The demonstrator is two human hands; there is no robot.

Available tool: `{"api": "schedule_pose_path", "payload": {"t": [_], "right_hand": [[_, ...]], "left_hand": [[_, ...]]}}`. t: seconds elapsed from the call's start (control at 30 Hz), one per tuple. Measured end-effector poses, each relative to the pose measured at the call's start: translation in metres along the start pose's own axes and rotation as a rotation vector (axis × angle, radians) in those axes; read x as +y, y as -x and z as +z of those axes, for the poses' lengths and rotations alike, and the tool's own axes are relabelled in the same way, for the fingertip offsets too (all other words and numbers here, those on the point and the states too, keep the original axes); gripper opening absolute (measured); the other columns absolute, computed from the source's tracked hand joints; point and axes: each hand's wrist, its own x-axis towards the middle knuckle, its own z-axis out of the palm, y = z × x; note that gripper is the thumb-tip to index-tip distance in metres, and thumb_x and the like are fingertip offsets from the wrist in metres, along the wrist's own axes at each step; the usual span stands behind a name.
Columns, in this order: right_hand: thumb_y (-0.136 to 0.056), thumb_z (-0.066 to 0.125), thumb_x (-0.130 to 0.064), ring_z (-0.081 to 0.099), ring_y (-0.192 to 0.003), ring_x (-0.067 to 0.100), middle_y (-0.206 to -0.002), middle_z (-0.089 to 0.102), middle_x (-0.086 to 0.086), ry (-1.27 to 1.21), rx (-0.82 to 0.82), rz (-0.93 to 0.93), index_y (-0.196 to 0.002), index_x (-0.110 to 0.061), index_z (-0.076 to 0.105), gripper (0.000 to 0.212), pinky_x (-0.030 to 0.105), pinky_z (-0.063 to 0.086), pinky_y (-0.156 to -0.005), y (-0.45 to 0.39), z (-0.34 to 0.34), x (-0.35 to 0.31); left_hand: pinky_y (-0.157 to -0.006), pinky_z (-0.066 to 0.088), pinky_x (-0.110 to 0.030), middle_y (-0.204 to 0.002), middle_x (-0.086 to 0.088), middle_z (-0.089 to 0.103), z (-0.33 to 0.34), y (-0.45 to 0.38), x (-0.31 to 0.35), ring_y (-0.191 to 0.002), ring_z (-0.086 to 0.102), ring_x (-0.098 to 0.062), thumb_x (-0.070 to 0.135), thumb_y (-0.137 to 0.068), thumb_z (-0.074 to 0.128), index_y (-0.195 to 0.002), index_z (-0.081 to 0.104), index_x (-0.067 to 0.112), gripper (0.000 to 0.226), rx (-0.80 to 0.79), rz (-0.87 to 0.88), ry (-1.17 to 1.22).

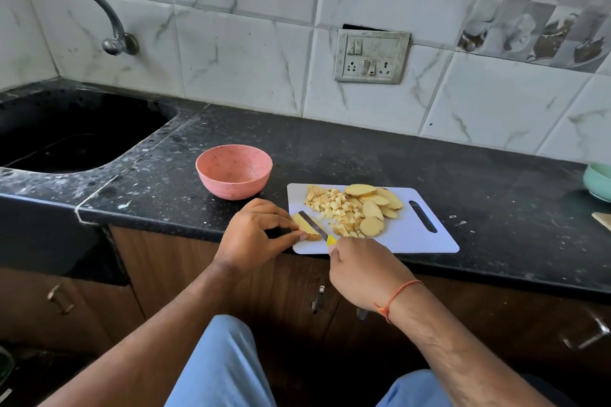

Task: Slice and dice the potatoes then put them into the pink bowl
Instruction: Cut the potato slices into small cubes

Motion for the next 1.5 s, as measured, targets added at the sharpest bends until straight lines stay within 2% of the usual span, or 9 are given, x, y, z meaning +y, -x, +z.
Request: {"api": "schedule_pose_path", "payload": {"t": [0.17,0.47,0.7,0.87,0.97,1.13,1.2,1.27,1.5], "right_hand": [[-0.104,0.042,-0.025,0.062,-0.092,0.023,-0.096,0.063,0.006,0.011,-0.018,0.029,-0.099,-0.017,0.058,0.019,0.034,0.05,-0.074,-0.015,0.011,-0.003],[-0.098,0.047,-0.023,0.062,-0.09,0.026,-0.089,0.058,0.006,0.072,-0.05,0.041,-0.111,-0.013,0.06,0.02,0.035,0.052,-0.074,-0.029,0.011,-0.016],[-0.097,0.049,-0.024,0.057,-0.078,0.022,-0.083,0.056,0.005,0.176,-0.109,0.011,-0.098,-0.016,0.052,0.009,0.036,0.051,-0.07,-0.037,0.001,-0.029],[-0.096,0.048,-0.02,0.058,-0.08,0.022,-0.085,0.058,0.006,0.18,-0.134,0.019,-0.099,-0.015,0.055,0.009,0.036,0.052,-0.071,-0.031,-0.002,-0.02],[-0.096,0.048,-0.018,0.06,-0.084,0.022,-0.087,0.06,0.006,0.155,-0.15,0.025,-0.102,-0.015,0.056,0.011,0.037,0.053,-0.073,-0.027,-0.005,-0.014],[-0.095,0.049,-0.021,0.06,-0.085,0.021,-0.089,0.061,0.005,0.164,-0.126,0.002,-0.101,-0.017,0.056,0.01,0.035,0.052,-0.071,-0.026,-0.005,-0.012],[-0.096,0.049,-0.021,0.06,-0.085,0.021,-0.09,0.062,0.005,0.164,-0.126,0.003,-0.102,-0.017,0.056,0.01,0.035,0.053,-0.072,-0.025,-0.005,-0.012],[-0.096,0.049,-0.02,0.06,-0.084,0.021,-0.09,0.061,0.005,0.159,-0.124,0.002,-0.103,-0.017,0.056,0.011,0.035,0.054,-0.072,-0.025,-0.005,-0.011],[-0.094,0.049,-0.02,0.06,-0.082,0.021,-0.088,0.061,0.004,0.155,-0.126,-0.024,-0.101,-0.017,0.056,0.01,0.035,0.051,-0.067,-0.029,-0.004,-0.006]], "left_hand": [[-0.082,0.057,-0.03,-0.098,0.024,0.073,0.0,0.0,-0.001,-0.102,0.064,-0.006,0.046,-0.083,0.089,-0.096,0.087,0.029,0.022,-0.01,0.01,0.0],[-0.086,0.057,-0.031,-0.099,0.021,0.074,0.0,-0.001,-0.004,-0.106,0.063,-0.006,0.052,-0.083,0.085,-0.097,0.087,0.028,0.027,-0.017,0.018,0.009],[-0.086,0.057,-0.035,-0.101,0.022,0.073,-0.002,-0.004,-0.002,-0.107,0.062,-0.007,0.051,-0.082,0.085,-0.095,0.086,0.031,0.025,-0.045,-0.011,-0.02],[-0.082,0.057,-0.037,-0.098,0.024,0.071,-0.001,-0.006,-0.001,-0.101,0.062,-0.007,0.056,-0.08,0.085,-0.09,0.085,0.033,0.025,-0.046,-0.038,-0.027],[-0.082,0.059,-0.037,-0.105,0.025,0.066,0.0,-0.008,-0.002,-0.103,0.062,-0.006,0.058,-0.078,0.086,-0.097,0.081,0.036,0.03,-0.061,-0.094,-0.017],[-0.101,0.058,-0.036,-0.139,0.028,0.053,-0.001,-0.015,0.001,-0.132,0.052,-0.003,0.067,-0.07,0.09,-0.141,0.059,0.041,0.081,-0.203,-0.164,0.065],[-0.112,0.05,-0.041,-0.15,0.028,0.046,-0.002,-0.021,0.006,-0.141,0.04,-0.002,0.063,-0.07,0.091,-0.149,0.053,0.044,0.089,-0.271,-0.162,0.047],[-0.12,0.039,-0.042,-0.151,0.031,0.045,-0.003,-0.029,0.011,-0.144,0.031,-0.005,0.057,-0.075,0.091,-0.149,0.054,0.046,0.083,-0.36,-0.123,0.014],[-0.113,0.024,-0.049,-0.141,0.041,0.048,-0.001,-0.056,0.01,-0.139,0.025,-0.003,0.061,-0.089,0.076,-0.136,0.06,0.062,0.05,-0.668,-0.015,-0.199]]}}
